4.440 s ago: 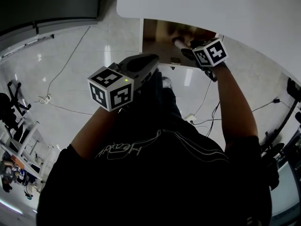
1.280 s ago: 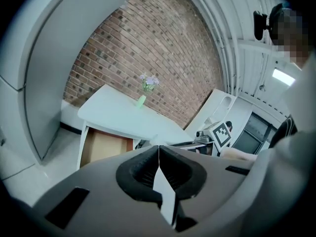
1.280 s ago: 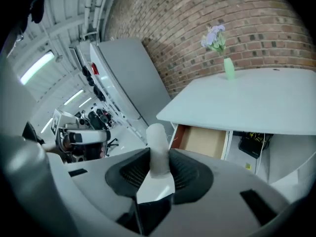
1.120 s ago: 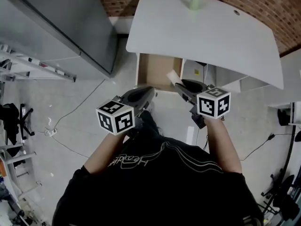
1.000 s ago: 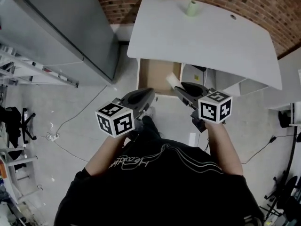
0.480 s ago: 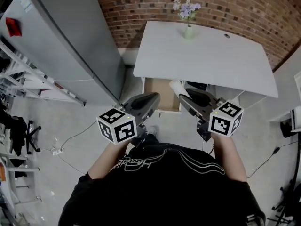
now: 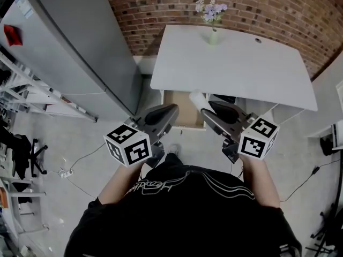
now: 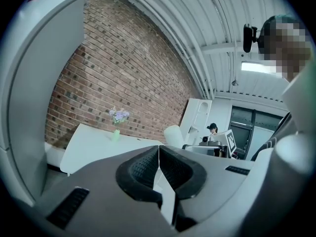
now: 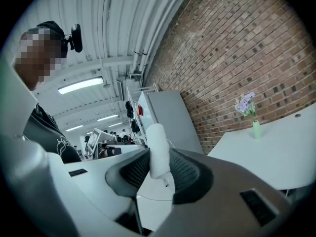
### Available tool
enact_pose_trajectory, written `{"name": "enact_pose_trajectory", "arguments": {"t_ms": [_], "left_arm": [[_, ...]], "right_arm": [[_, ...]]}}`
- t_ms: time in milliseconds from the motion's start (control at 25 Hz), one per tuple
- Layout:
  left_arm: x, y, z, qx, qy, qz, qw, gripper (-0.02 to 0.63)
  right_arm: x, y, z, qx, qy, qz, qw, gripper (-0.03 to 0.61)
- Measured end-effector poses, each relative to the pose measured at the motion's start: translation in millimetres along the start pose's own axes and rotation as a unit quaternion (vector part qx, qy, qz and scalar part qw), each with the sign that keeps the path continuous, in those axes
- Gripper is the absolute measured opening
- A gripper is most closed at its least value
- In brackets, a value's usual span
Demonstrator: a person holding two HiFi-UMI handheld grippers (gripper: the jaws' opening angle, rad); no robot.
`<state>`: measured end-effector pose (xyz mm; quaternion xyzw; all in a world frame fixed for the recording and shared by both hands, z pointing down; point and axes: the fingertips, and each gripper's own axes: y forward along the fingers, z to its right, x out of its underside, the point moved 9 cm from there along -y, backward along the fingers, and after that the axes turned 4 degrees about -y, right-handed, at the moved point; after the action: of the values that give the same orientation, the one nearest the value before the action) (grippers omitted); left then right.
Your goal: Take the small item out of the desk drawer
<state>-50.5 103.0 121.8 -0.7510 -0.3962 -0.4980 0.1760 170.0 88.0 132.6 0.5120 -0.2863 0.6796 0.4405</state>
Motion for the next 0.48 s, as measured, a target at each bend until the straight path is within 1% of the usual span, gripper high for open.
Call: {"name": "enact_pose_trajectory", "arguments": {"t_ms": [160, 480], "left_arm": [[-2, 6, -1, -0.002, 0.007, -0.003, 1.0000, 0.023], [4, 12, -4, -0.007, 0.002, -0.012, 0.9999, 0.023]], "right_arm": [[3, -1, 5, 0.002, 0.001, 0.001, 1.000, 0.137], [11, -4, 15, 0.006, 0.007, -0.006, 1.000, 0.137]]}}
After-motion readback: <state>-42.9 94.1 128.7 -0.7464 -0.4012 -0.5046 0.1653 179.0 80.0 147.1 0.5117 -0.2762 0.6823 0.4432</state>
